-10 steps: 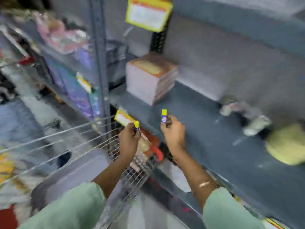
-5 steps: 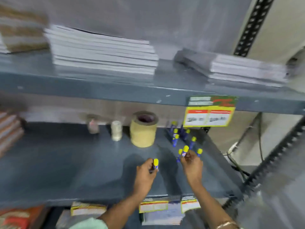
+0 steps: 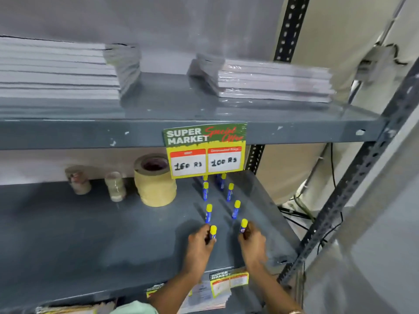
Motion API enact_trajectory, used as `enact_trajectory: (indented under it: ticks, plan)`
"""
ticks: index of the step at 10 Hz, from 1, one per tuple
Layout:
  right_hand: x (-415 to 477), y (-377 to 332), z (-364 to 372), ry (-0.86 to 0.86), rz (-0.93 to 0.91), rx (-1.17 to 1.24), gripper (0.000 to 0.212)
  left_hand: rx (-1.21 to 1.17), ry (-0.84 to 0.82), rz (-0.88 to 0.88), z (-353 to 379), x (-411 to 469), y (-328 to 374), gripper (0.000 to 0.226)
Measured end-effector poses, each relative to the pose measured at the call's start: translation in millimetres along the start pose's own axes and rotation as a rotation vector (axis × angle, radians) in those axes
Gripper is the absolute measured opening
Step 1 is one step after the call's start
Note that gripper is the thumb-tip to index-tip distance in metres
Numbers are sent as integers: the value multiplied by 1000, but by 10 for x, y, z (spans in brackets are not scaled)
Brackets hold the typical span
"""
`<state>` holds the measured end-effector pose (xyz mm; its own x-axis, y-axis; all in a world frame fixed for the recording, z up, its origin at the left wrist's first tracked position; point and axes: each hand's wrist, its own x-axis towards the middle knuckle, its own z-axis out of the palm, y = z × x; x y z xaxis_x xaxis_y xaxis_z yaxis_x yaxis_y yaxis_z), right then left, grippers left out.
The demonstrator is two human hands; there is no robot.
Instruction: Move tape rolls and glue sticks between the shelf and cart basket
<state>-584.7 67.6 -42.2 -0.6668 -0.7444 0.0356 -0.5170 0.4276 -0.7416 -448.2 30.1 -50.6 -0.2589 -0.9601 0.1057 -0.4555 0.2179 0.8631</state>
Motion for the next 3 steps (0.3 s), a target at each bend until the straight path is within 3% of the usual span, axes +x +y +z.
enact_trajectory:
  ticks: [1,2,3]
  plan:
    - [33,3,7,-24,3,56,16,-6,-14,-35,53,25,-14,19]
    - [31,-2,0,-38,-11,53,11,-34,-5,-56,97,28,-28,22]
    - [18,21,-31,8,-41,122,14,-129,21,-71,119,-5,-54,49]
